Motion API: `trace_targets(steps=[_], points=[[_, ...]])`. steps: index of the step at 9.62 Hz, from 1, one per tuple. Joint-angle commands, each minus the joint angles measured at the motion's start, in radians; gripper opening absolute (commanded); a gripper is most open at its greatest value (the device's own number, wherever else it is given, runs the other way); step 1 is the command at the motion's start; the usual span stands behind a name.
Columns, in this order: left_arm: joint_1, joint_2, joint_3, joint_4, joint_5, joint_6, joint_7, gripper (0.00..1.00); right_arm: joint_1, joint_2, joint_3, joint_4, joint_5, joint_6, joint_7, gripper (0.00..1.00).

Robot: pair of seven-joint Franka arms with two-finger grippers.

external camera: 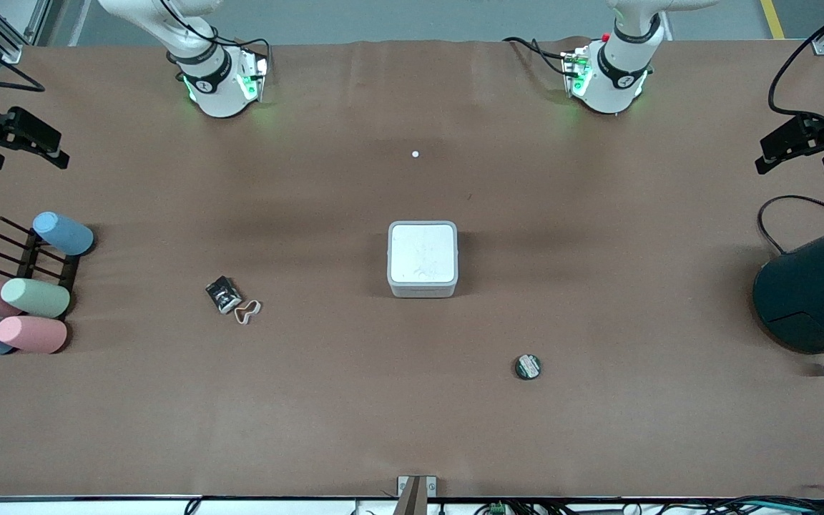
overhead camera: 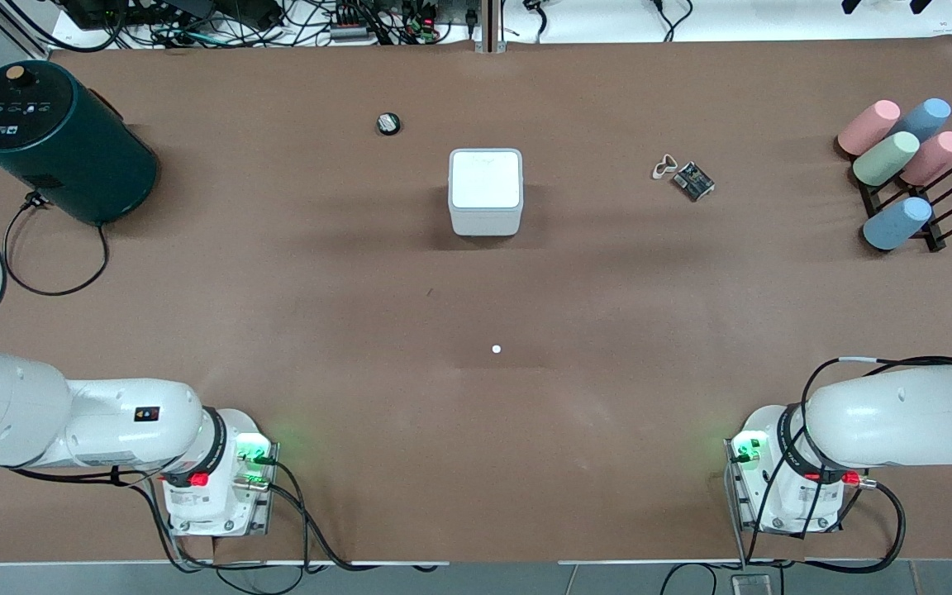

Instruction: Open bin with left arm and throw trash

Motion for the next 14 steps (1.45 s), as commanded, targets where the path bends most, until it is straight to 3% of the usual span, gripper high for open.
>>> trace_targets(steps=[1,3,5,6,7,12,14], points=[[0.001,0.013,0.005,0.033,0.003,-0.032,-0.011,1.00,0.005,-0.009,0.004,-0.014,0.000,-0.004,-0.002,1.00],[-0.005,0.040,0.002,0.012,-0.006,-0.035,0.022,0.99,0.036,-0.009,0.005,-0.030,0.000,0.002,-0.006,1.00],[-0.068,0.127,-0.030,0.001,-0.050,-0.031,-0.025,0.47,0.068,0.025,0.006,-0.033,0.000,0.042,-0.029,1.00],[-0.105,0.169,-0.036,-0.004,-0.075,0.000,-0.087,0.08,0.076,0.064,0.006,-0.033,0.002,0.072,-0.029,1.00],[-0.157,0.215,-0.044,-0.005,-0.110,0.055,-0.123,0.00,0.096,0.106,0.006,-0.033,0.002,0.105,-0.029,1.00],[-0.491,0.514,-0.042,0.010,-0.103,0.409,-0.506,0.00,0.238,0.308,0.006,-0.068,0.003,0.310,-0.103,1.00],[-0.580,0.601,-0.038,0.010,-0.103,0.512,-0.511,0.00,0.225,0.310,0.005,-0.119,0.003,0.361,-0.205,1.00]])
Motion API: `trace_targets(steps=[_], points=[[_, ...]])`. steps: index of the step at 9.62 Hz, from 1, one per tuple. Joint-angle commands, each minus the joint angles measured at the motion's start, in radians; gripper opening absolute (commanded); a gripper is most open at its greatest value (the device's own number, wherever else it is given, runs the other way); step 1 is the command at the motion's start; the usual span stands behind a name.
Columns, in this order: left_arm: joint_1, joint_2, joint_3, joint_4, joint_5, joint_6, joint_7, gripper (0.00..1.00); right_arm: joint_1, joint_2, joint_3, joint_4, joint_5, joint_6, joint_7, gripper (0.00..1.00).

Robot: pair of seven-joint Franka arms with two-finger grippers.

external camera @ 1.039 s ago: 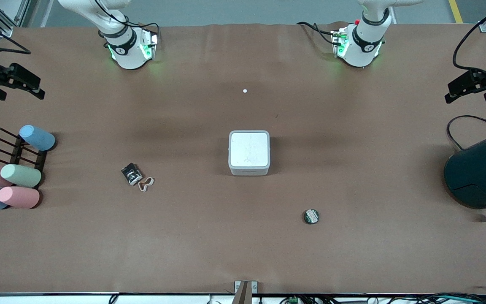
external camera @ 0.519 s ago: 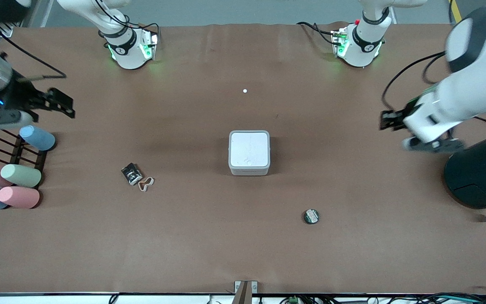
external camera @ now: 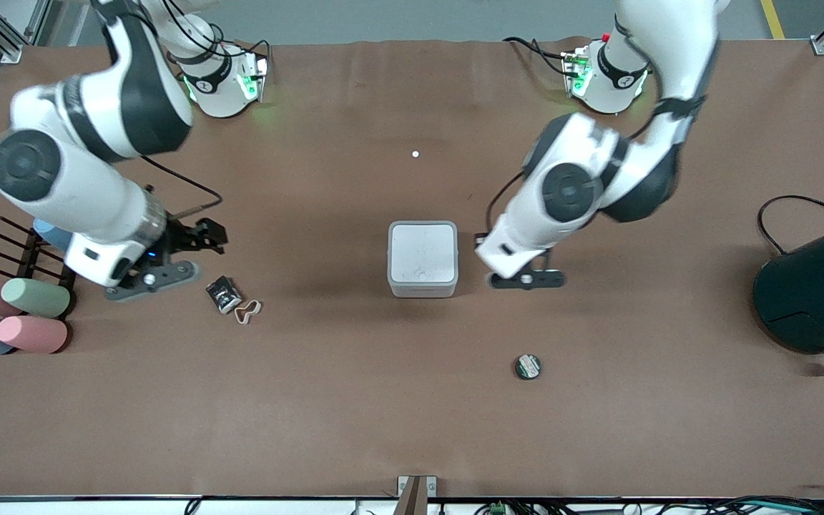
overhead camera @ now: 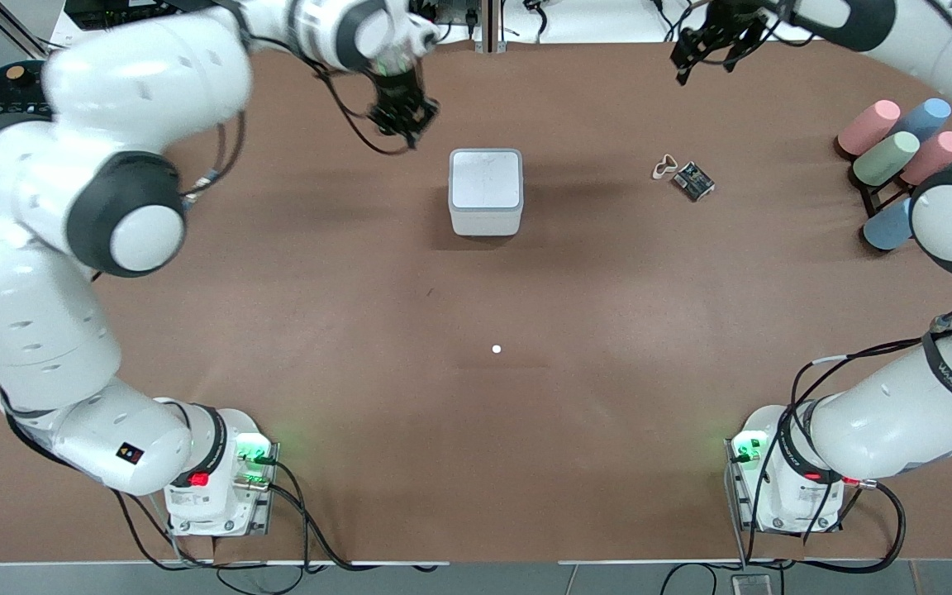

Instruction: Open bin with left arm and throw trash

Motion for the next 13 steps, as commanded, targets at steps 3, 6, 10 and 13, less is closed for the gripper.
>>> trace_targets(steps=[3,6,10,13], points=[[-0.050,0.094,0.009,0.069,0.001,0.128,-0.008,0.00,-0.019,0.029,-0.005,-0.041,0.009,0.096,-0.193,1.00],[-0.064,0.152,0.008,0.153,-0.003,0.139,-0.044,0.00,-0.014,0.124,-0.005,-0.128,0.014,0.323,-0.309,1.00],[-0.099,0.195,0.005,0.190,-0.008,0.202,-0.125,0.00,-0.040,0.282,-0.005,-0.133,0.016,0.409,-0.322,0.98],[-0.111,0.226,0.005,0.190,-0.009,0.259,-0.110,0.01,-0.033,0.335,-0.007,-0.136,0.016,0.446,-0.322,0.95]])
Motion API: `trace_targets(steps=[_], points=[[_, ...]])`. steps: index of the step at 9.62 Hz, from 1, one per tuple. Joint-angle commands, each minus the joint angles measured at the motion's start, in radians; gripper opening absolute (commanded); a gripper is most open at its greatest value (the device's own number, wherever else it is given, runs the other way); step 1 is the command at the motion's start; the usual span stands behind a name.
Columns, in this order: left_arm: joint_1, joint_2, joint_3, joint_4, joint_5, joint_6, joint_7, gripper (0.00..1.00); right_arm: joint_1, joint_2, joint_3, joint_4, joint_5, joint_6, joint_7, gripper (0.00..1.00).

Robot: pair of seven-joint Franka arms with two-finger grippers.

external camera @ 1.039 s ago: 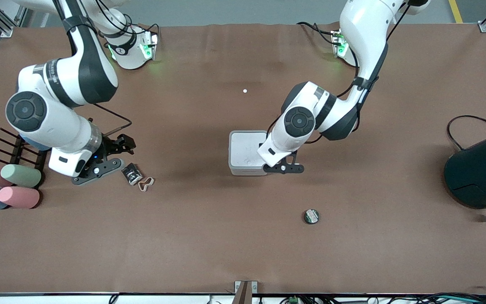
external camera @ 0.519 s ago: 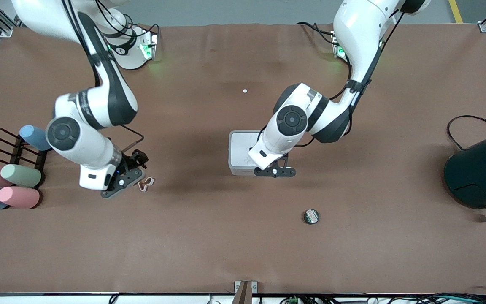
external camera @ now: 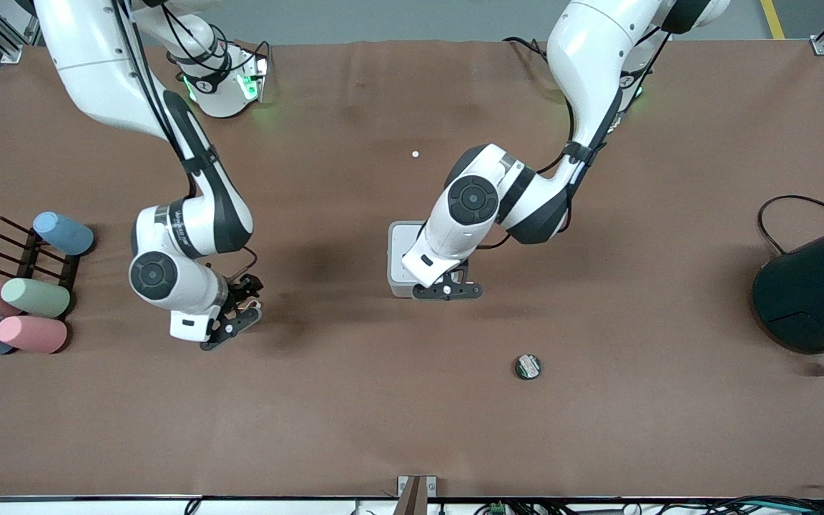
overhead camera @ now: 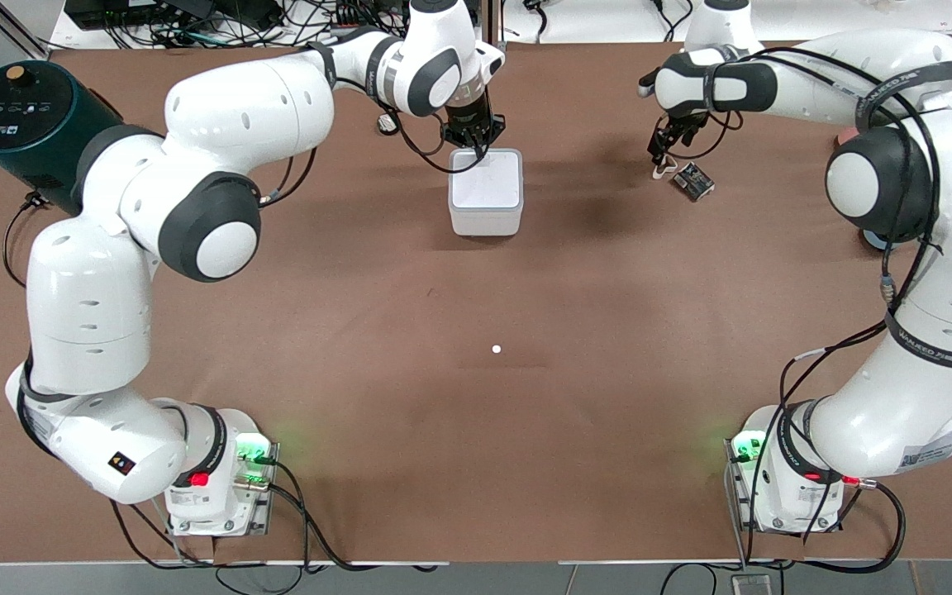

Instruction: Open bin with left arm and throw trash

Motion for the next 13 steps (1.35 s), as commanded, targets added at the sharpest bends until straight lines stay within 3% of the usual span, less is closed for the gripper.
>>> trace_targets(steps=[1,4,6,8,9,10,11,13], points=[[-0.017,0.062,0.007,0.030,-0.009,0.043,0.008,0.01,-0.007,0.031,0.003,-0.004,0.014,0.063,-0.017,0.95],[-0.016,0.041,0.007,0.030,-0.003,0.022,0.004,0.05,-0.001,0.047,0.003,-0.031,0.014,0.131,-0.019,0.95],[0.010,-0.060,0.019,0.030,-0.003,-0.129,0.007,0.12,-0.002,0.047,0.003,-0.065,0.011,0.178,-0.026,0.95],[0.093,-0.146,0.013,0.024,-0.002,-0.257,0.014,0.46,-0.008,0.046,0.005,-0.082,0.011,0.178,-0.078,0.86],[0.117,-0.165,0.014,0.022,0.003,-0.309,0.048,0.59,-0.007,0.046,0.005,-0.084,0.011,0.175,-0.083,0.80],[0.159,-0.170,0.017,-0.013,0.006,-0.358,0.176,0.85,-0.007,0.044,0.005,-0.084,0.011,0.172,-0.081,0.72],[0.174,-0.168,0.016,-0.071,0.039,-0.313,0.265,0.99,-0.007,0.044,0.005,-0.084,0.012,0.169,-0.078,0.62],[0.197,-0.154,0.019,-0.146,0.081,-0.273,0.264,0.99,-0.007,0.044,0.007,-0.082,0.015,0.162,-0.069,0.39]])
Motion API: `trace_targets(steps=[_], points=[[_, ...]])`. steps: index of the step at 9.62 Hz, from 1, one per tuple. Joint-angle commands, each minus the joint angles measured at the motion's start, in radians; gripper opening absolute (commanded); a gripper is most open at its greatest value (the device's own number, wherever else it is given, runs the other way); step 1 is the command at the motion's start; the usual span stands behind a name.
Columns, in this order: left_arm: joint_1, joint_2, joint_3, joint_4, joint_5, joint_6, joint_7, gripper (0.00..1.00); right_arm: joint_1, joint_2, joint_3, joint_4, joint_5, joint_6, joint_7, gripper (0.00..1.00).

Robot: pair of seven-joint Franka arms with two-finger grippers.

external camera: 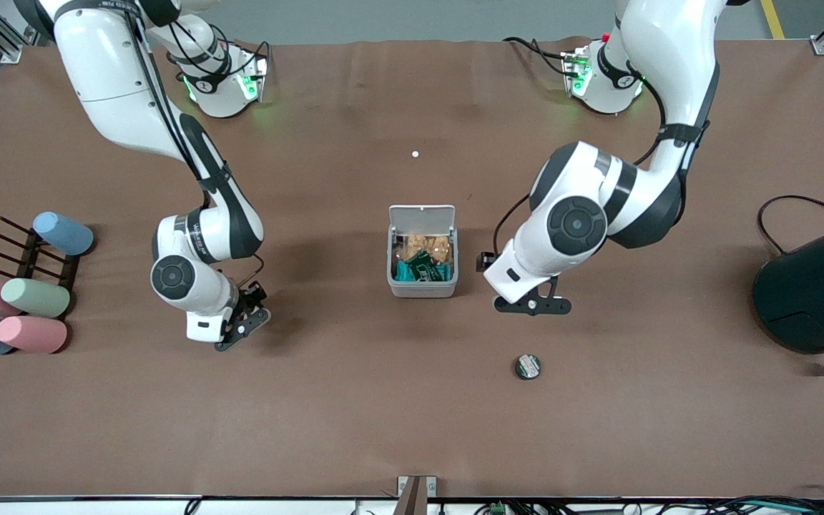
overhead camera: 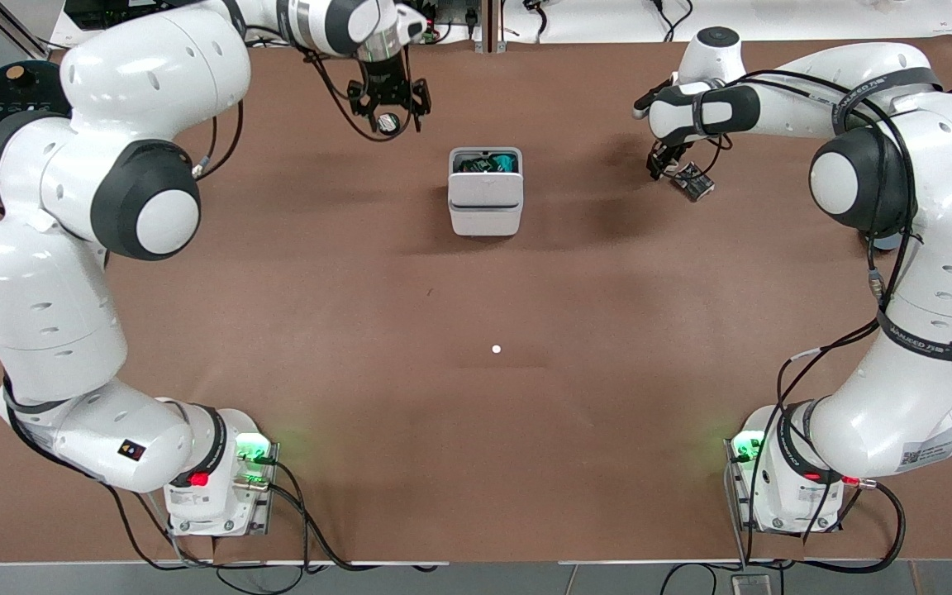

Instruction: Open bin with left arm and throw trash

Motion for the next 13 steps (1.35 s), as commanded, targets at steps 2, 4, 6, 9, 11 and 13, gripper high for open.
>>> trace_targets(steps=[2,4,6,9,11,13], points=[[0.037,0.012,-0.001,-0.142,0.114,0.200,0.013,0.99,-0.005,-0.009,0.009,-0.026,0.050,-0.004,-0.009,0.29],[0.100,0.058,-0.001,-0.139,0.148,0.280,0.019,0.99,-0.002,-0.015,0.009,-0.008,0.085,-0.037,-0.008,0.29],[0.091,0.145,-0.001,-0.046,0.148,0.308,-0.028,0.98,0.027,-0.020,0.009,0.104,0.167,-0.146,0.047,0.29],[0.099,0.254,0.003,0.081,0.156,0.311,-0.029,0.98,0.105,-0.026,0.014,0.170,0.190,-0.200,0.262,0.29],[0.096,0.324,0.022,0.140,0.156,0.375,-0.024,0.99,0.130,-0.041,0.067,0.207,0.275,-0.200,0.421,0.29],[0.099,0.341,0.048,0.160,0.156,0.403,0.005,0.99,0.203,-0.043,0.084,0.281,0.276,-0.200,0.637,0.29]])
